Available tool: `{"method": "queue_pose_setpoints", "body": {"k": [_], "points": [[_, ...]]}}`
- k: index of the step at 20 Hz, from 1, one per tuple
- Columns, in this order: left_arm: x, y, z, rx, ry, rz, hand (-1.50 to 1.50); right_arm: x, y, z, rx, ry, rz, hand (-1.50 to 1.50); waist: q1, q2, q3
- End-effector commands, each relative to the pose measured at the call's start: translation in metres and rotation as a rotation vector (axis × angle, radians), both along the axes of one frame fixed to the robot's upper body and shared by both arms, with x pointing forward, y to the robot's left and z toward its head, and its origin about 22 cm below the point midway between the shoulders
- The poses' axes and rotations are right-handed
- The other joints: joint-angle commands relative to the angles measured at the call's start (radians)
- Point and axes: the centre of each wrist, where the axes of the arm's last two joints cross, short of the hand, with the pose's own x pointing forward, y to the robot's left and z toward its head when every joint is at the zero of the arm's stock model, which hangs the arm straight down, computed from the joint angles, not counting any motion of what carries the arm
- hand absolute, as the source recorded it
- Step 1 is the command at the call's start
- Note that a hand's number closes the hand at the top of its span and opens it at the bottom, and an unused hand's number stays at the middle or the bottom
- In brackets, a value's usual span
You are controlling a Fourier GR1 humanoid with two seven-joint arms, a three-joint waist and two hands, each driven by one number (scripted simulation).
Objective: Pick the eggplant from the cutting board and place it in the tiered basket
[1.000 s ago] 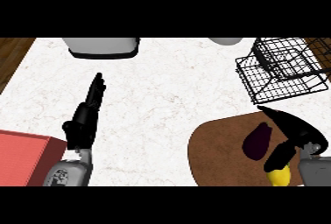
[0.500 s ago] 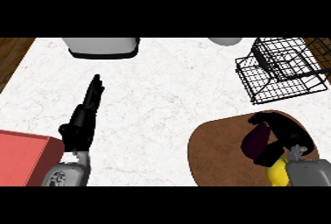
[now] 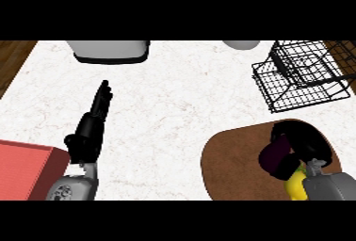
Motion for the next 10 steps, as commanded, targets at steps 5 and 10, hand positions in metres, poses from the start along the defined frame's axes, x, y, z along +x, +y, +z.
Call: {"method": "queue_pose_setpoints", "body": {"k": [5, 10], "points": [[0.002, 0.015, -0.003, 0.009, 0.010, 0.001, 0.00, -0.015, 0.028, -0.001, -0.342, 0.005, 0.284, 1.50, 0.005, 0.007, 0.010], [0.010, 0.003, 0.003, 0.006, 0.017, 0.007, 0.00, -0.015, 0.014, 0.043, -0.354, -0.141, 0.217, 1.50, -0.004, 0.006, 0.010]]}}
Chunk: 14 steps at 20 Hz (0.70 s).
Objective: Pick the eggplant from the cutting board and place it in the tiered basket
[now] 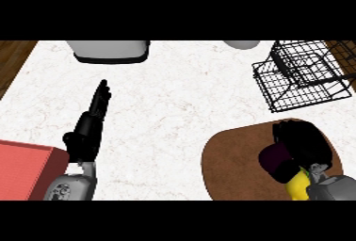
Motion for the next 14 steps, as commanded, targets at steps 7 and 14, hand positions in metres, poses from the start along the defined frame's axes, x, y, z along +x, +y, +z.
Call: {"method": "queue_pose_setpoints", "body": {"k": [7, 14], "points": [[-0.014, 0.001, -0.007, 0.007, 0.006, 0.009, 0.00, -0.024, -0.010, 0.108, 0.005, -0.261, -0.064, 1.50, -0.008, 0.000, 0.005], [-0.006, -0.006, -0.002, -0.005, -0.007, -0.001, 0.00, -0.038, -0.027, 0.198, 0.133, -0.404, -0.092, 1.50, -0.008, 0.001, 0.005]]}}
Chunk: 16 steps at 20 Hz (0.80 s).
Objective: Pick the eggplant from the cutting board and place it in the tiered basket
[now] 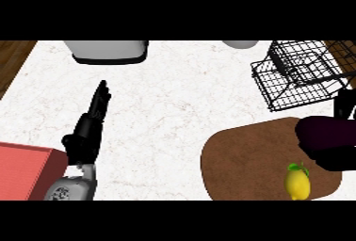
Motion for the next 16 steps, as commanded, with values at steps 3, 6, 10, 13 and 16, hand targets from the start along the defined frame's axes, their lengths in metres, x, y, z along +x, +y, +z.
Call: {"method": "queue_pose_setpoints", "body": {"k": [3, 6, 10, 13, 16], "points": [[0.007, 0.001, 0.005, 0.002, -0.004, 0.014, 0.00, -0.011, -0.015, 0.087, 0.053, -0.075, -0.017, 1.50, 0.007, 0.001, 0.000], [0.004, 0.010, 0.011, -0.001, -0.011, 0.005, 0.00, -0.002, -0.026, 0.094, 0.115, -0.074, -0.041, 1.50, 0.012, 0.003, 0.001], [0.001, 0.001, 0.005, -0.011, 0.012, -0.012, 0.00, 0.018, -0.034, 0.112, 0.313, -0.109, -0.010, 1.50, 0.019, 0.002, 0.000], [-0.001, 0.001, -0.001, 0.002, 0.014, -0.014, 0.00, 0.036, -0.018, 0.114, 0.391, -0.062, -0.021, 1.50, 0.021, 0.003, 0.000], [-0.010, 0.016, 0.012, 0.013, -0.006, -0.009, 0.00, 0.059, -0.027, 0.113, 0.323, -0.093, -0.057, 1.50, 0.026, 0.005, 0.001]]}}
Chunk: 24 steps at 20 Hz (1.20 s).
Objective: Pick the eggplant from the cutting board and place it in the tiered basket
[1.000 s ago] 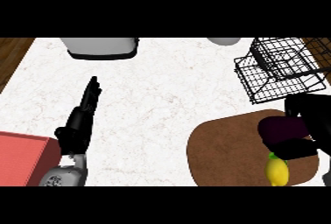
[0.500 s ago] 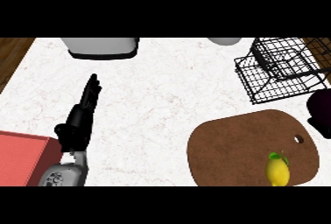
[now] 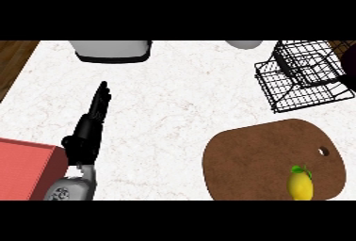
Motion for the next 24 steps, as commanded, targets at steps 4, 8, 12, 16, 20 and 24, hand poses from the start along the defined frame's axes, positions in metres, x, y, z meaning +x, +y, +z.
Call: {"method": "queue_pose_setpoints", "body": {"k": [4, 8, 12, 16, 20, 24], "points": [[0.005, -0.004, -0.005, -0.006, 0.006, 0.008, 0.00, 0.046, -0.002, 0.017, 0.003, -0.033, -0.051, 1.50, 0.004, 0.003, 0.000], [0.006, 0.006, -0.011, 0.003, 0.007, -0.005, 0.00, 0.063, -0.030, 0.007, -0.059, -0.034, -0.080, 1.50, 0.004, 0.004, 0.001], [0.023, -0.015, 0.008, -0.002, -0.012, -0.017, 0.00, 0.081, -0.045, -0.017, -0.103, -0.027, -0.073, 1.50, 0.000, 0.005, 0.001], [0.000, -0.014, -0.002, 0.015, 0.012, -0.016, 0.00, 0.100, -0.061, -0.018, -0.139, -0.021, -0.099, 1.50, 0.008, 0.004, 0.001], [0.015, 0.003, 0.001, 0.008, 0.005, -0.008, 0.00, 0.119, -0.058, -0.044, 0.063, 0.038, -0.166, 1.50, 0.008, 0.006, 0.001], [0.022, -0.009, 0.013, -0.007, -0.016, -0.009, 0.00, 0.132, -0.061, -0.071, 0.197, 0.056, -0.164, -1.50, 0.007, 0.006, 0.001]]}}
